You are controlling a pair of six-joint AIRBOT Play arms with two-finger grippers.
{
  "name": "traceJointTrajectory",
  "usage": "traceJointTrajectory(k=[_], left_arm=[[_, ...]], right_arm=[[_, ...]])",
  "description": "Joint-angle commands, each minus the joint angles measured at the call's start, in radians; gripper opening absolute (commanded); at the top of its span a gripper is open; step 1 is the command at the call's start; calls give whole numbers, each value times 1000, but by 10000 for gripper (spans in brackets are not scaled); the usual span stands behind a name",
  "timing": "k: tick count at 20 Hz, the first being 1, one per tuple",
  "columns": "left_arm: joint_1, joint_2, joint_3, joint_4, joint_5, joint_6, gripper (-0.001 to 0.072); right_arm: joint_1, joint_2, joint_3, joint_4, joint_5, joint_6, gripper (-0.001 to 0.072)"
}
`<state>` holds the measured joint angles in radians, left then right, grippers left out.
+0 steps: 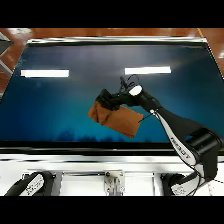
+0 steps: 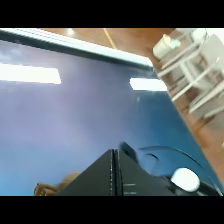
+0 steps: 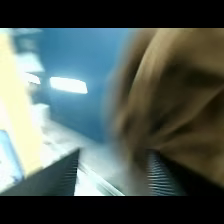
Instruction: Fold the shirts.
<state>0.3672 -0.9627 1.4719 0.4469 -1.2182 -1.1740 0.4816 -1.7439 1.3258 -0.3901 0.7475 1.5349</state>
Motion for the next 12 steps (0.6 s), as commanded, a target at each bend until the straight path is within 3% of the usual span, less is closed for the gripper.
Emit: traceJointTrajectory(k=[1, 5, 9, 11, 12], left_arm=[[21, 91, 0, 45, -58, -1, 35], [21, 77, 0, 45, -58, -1, 35], [21, 68, 0, 70, -58, -2, 35], [21, 66, 0, 82, -58, -2, 36], [21, 67, 0, 86, -58, -2, 35]], right_arm=[[12, -59, 1, 266, -62, -150, 590], [-76, 13, 1, 81, 130, -135, 589], [-256, 144, 0, -458, 516, 45, 590], [-340, 198, -12, -773, 731, 103, 701], [-374, 222, -45, -854, 783, 110, 701]])
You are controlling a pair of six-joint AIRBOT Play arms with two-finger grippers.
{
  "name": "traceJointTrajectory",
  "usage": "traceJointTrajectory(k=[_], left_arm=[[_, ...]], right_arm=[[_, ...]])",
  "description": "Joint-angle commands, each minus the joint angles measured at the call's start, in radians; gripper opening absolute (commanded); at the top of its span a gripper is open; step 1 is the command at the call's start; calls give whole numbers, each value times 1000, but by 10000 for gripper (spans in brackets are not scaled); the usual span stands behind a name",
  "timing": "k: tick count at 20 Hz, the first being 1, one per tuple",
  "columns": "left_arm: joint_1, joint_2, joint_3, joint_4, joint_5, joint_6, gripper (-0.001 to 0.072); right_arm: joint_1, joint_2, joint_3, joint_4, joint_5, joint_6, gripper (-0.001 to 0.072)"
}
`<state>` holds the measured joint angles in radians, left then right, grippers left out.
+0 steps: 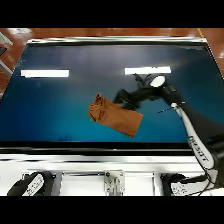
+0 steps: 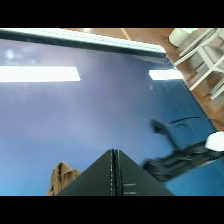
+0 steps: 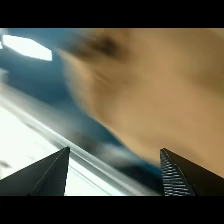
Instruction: Fold the shirts.
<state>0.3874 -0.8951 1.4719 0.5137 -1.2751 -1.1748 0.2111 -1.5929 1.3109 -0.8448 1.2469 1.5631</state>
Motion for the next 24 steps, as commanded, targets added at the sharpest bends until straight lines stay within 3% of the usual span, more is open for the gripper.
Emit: traceJointTrajectory(k=[1, 3, 6, 9, 11, 16, 18, 19, 20, 24], left_arm=[[1, -1, 0, 27, -1, -14, 35], [1, -1, 0, 41, -2, -27, 36], [0, -1, 0, 41, -2, -27, 35], [0, -1, 0, 61, -2, -60, 35], [0, -1, 0, 79, -2, -73, 35], [0, -1, 0, 82, -2, -80, 35], [0, -1, 0, 82, -1, -80, 36], [0, -1, 0, 82, -1, -80, 35], [0, -1, 0, 82, -2, -80, 36], [0, -1, 0, 82, -2, -79, 35]], right_arm=[[-138, 98, -92, -420, 289, 80, 701], [-186, 142, -251, -348, 201, 77, 701], [-192, 154, -426, -113, -34, 26, 701], [-143, 148, -462, -54, -214, 29, 700], [-121, 121, -461, -10, -273, 40, 700], [-110, 66, -461, 183, -360, -61, 688], [-110, 66, -460, 232, -377, -73, 417], [-110, 66, -460, 278, -378, -110, 206], [-111, 66, -457, 346, -377, -180, 59], [-113, 67, -329, 638, -244, -456, 51]])
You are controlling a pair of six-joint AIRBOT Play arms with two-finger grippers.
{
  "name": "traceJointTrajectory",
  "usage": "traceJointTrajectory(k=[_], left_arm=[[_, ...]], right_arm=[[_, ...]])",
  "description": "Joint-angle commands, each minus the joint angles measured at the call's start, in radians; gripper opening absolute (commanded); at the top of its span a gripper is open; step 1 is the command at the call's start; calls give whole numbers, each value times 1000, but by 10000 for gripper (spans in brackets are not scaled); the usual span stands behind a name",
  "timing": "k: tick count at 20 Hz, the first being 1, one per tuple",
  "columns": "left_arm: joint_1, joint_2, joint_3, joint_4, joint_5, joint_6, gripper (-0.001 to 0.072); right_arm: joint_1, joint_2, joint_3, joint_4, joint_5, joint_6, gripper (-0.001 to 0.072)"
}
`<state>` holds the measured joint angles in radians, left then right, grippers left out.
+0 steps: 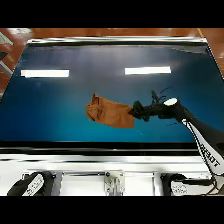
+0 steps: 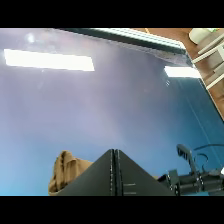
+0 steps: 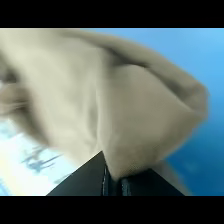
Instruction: Fold the shirts.
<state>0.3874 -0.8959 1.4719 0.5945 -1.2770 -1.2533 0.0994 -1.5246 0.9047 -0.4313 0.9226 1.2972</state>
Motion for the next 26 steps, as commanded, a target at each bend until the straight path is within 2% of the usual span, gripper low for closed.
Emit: traceJointTrajectory(k=[1, 3, 4, 8, 9, 11, 13, 15, 18, 20, 23, 26], left_arm=[[0, 0, 0, 1, 0, -1, 35], [0, 0, -6, 1, 0, 0, 36], [-1, 0, -14, 1, 0, -1, 36], [-26, 0, -61, 0, 0, -1, 36], [-39, 0, -74, 0, 0, -1, 36], [-69, 0, -95, 0, 0, -3, 35], [-111, 0, -102, 0, -1, -30, 36], [-155, 3, -101, 0, -1, -56, 35], [-214, 8, -101, 0, 0, -96, 36], [-242, 8, -101, -3, 0, -111, 36], [-257, 8, -101, -3, 1, -154, 36], [-257, 8, -101, -3, 1, -201, 36]], right_arm=[[-13, -2, 159, 264, 146, -219, 52], [-68, -2, 359, 257, 256, -190, 52], [-103, -2, 459, 236, 282, -131, 52], [-310, -2, 828, 12, 293, 225, 51], [-377, -2, 895, -56, 309, 289, 52], [-512, -2, 972, -147, 362, 349, 51], [-650, -2, 983, -191, 423, 338, 52], [-771, -6, 983, -288, 475, 270, 52], [-918, -23, 975, -537, 552, 251, 51], [-1001, -54, 954, -650, 616, 242, 51], [-1144, -72, 835, -673, 658, 179, 51], [-1303, -72, 726, -692, 686, 176, 51]])
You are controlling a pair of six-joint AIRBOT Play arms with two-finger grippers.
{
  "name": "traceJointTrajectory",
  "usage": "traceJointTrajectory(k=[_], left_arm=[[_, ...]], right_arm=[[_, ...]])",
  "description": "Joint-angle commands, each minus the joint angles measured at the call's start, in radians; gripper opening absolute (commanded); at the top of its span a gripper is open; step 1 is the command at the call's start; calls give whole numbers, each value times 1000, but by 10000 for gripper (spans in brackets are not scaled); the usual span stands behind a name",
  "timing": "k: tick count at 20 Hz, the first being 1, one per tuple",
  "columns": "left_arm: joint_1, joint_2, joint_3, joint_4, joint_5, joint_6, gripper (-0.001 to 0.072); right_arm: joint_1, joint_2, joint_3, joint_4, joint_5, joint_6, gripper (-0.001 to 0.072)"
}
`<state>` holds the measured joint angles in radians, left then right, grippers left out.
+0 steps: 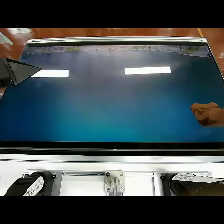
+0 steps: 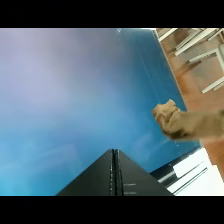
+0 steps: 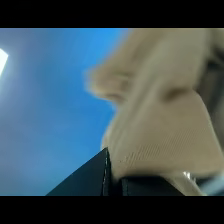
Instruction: Fold the shirts.
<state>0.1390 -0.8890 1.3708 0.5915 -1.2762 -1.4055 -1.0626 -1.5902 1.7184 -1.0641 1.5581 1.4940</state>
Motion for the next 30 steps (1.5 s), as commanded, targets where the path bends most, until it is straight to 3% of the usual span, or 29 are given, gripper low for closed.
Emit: traceJointTrajectory(k=[1, 7, 12, 15, 19, 20, 21, 22, 23, 27, 30], left_arm=[[-9, 1, 0, 0, 0, -60, 35], [-9, 0, 0, 0, 10, -58, 36], [-9, -3, 0, 0, 16, -55, 36], [-9, -7, 0, 0, 51, -55, 35], [-9, -18, -1, 0, 88, -55, 36], [-9, -21, -1, 0, 88, -55, 36], [-9, -23, -1, 0, 88, -54, 36], [-9, -23, -1, 0, 88, -54, 36], [-9, -24, -1, 0, 88, -54, 36], [-9, -26, -1, 1, 95, -16, 36], [-9, -33, -1, 2, 131, 23, 35]], right_arm=[[-192, -6, -108, -61, 65, -18, 51], [-391, 36, -271, -60, 26, -1, 52], [-393, 37, -422, -93, -40, -37, 52], [-393, 37, -442, -200, -55, -22, 52], [-393, 37, -464, -223, -55, -9, 53], [-393, 37, -469, -225, -62, -10, 85], [-393, 37, -468, -223, -63, -12, 242], [-393, 41, -466, -212, -51, -39, 551], [-393, 50, -456, -201, -33, -83, 679], [-392, 168, -367, -202, -57, -18, 679], [-383, 293, -201, -55, -245, 18, 678]])
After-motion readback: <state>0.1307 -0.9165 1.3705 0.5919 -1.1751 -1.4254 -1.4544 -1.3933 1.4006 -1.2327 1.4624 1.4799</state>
